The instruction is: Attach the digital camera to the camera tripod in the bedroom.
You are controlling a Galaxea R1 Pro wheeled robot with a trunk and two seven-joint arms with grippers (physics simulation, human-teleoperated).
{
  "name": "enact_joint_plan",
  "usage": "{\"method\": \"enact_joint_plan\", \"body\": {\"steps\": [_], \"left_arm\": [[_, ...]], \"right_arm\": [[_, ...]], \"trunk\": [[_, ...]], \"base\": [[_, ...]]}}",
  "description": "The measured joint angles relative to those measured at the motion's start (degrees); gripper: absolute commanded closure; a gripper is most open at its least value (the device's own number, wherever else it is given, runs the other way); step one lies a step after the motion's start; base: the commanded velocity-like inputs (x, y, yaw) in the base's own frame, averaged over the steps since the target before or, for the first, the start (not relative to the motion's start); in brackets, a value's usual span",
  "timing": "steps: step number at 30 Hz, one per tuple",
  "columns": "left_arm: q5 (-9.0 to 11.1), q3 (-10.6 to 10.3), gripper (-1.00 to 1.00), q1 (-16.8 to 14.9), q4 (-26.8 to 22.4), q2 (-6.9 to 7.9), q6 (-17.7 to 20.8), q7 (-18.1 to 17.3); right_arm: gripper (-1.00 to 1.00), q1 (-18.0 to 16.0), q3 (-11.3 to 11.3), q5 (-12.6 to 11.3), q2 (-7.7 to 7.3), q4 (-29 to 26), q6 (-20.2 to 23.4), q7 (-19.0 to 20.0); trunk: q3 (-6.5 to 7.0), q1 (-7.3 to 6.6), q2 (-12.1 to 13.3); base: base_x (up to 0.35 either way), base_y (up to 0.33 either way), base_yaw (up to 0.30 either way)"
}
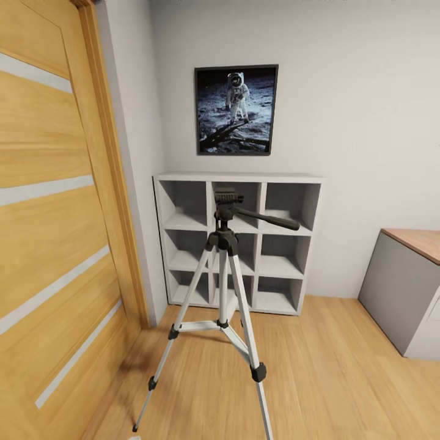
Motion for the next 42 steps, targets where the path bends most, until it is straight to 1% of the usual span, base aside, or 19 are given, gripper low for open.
{"method": "enact_joint_plan", "body": {"steps": [42], "left_arm": [[0.09,-0.08,1.00,0.01,0.05,0.22,-0.01,0.16]], "right_arm": [[-1.00,0.00,0.07,0.10,-0.15,0.00,-0.01,0.00]], "trunk": [[7.55,-9.23,16.85]], "base": [[0.000,0.000,0.000]]}}
